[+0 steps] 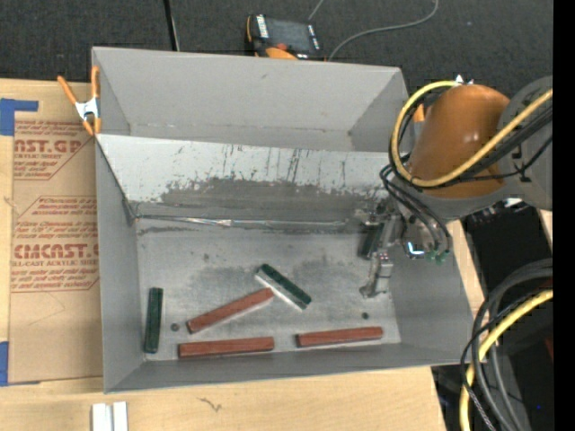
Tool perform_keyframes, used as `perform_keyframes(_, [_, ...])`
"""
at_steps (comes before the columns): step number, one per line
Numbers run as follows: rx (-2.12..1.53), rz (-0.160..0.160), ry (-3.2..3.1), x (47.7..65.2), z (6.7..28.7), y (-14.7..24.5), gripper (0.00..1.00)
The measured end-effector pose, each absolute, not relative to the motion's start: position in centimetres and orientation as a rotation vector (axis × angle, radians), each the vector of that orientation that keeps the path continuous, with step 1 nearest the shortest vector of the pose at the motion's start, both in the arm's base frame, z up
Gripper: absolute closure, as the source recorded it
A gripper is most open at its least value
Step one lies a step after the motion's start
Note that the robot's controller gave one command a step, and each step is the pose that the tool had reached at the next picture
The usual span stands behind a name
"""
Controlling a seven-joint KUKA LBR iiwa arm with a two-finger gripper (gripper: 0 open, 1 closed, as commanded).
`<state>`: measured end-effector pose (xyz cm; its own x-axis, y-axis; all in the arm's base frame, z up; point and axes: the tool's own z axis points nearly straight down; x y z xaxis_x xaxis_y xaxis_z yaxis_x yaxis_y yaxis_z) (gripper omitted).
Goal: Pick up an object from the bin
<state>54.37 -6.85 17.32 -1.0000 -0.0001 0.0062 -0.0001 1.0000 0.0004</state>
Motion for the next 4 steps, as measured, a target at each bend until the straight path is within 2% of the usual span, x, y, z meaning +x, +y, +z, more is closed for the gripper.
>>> perform_keyframes(1, [0.029, -0.008, -3.135, 52.9, 10.8, 1.2, 0.00])
perform_keyframes(2, [0.304, -0.003, -3.126, 53.6, 6.9, 5.1, 0.00])
perform_keyframes(3, [1.121, -0.003, -2.937, 53.5, 7.4, 10.3, 0.00])
perform_keyframes(4, [1.115, -0.003, -2.943, 53.6, 7.4, 10.2, 1.00])
